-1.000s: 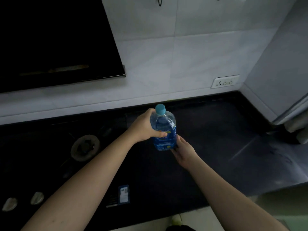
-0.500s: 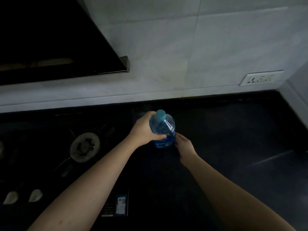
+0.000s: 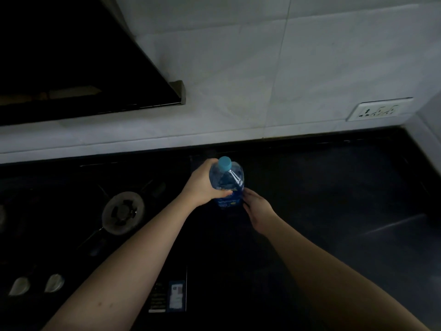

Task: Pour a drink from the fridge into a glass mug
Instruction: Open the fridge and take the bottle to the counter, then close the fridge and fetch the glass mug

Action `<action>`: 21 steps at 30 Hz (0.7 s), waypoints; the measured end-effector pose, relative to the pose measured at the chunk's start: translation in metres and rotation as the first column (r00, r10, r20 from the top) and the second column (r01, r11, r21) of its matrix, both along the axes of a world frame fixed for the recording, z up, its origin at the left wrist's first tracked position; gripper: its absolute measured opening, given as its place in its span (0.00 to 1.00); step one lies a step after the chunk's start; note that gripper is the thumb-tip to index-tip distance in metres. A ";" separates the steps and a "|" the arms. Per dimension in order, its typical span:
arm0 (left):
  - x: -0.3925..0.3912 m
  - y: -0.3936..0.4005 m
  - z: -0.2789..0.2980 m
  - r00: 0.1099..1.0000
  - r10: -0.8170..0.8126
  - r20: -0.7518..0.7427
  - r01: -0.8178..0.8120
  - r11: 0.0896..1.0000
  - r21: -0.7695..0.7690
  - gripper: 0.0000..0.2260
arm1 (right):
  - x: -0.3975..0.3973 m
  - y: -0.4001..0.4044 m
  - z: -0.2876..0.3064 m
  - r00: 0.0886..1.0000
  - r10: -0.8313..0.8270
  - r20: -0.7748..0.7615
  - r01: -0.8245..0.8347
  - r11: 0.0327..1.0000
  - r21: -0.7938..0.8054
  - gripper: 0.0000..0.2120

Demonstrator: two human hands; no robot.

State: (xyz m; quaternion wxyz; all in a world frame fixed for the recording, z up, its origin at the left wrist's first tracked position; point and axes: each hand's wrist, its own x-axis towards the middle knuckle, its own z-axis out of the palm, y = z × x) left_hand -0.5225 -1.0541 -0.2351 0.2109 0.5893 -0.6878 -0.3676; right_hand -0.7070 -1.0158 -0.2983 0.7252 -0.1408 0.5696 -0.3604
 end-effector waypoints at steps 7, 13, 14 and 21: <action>-0.001 0.005 -0.002 0.999 -0.006 -0.043 0.008 0.999 0.048 0.39 | -0.006 0.005 0.012 0.990 0.104 -0.099 -0.113 0.990 -0.090 0.11; -0.003 0.028 -0.001 0.998 0.064 -0.013 -0.060 0.979 0.194 0.32 | -0.015 0.010 0.022 0.982 0.165 -0.087 -0.167 0.986 -0.020 0.09; -0.002 0.033 -0.001 0.997 0.060 0.044 -0.068 0.974 0.215 0.29 | -0.016 0.012 0.025 0.979 0.177 -0.101 -0.178 0.984 -0.009 0.08; 0.001 0.078 0.000 0.800 -0.060 0.597 -0.142 0.948 0.286 0.36 | -0.017 0.033 0.039 0.726 0.471 -0.500 -0.544 0.839 0.000 0.20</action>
